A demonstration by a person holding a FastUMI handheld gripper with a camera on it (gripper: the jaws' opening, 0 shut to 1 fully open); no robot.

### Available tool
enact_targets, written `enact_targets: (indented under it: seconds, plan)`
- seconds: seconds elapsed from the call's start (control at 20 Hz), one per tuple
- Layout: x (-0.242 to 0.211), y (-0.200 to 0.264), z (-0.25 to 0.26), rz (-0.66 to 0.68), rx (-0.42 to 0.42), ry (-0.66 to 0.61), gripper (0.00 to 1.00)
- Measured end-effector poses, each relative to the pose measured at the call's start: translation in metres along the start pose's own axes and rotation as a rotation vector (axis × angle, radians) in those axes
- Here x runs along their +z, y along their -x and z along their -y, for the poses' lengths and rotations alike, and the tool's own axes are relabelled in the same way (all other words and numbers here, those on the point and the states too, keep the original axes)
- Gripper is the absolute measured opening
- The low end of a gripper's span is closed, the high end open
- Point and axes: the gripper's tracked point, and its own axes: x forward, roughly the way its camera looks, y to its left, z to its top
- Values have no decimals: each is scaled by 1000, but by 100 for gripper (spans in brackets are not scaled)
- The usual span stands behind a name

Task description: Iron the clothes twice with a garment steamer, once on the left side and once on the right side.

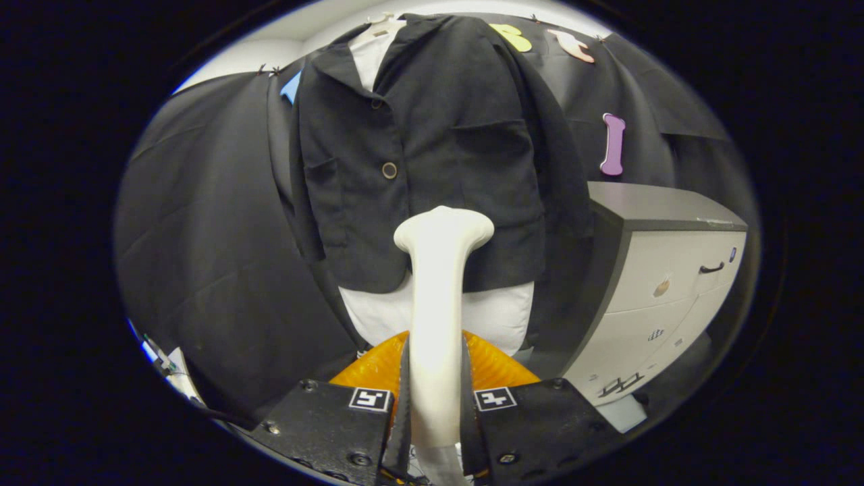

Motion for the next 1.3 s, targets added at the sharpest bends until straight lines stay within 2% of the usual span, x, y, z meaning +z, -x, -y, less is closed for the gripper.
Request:
enact_targets:
  seconds: [0.5,0.7,1.0,1.15,1.3]
  plan:
    - [-31,3,4,-64,-26,0,32]
    - [-30,23,0,-47,-23,5,32]
    - [20,51,-50,58,71,63,32]
    - [75,71,-91,188,154,98,32]
    - [141,98,-125,373,218,164,32]
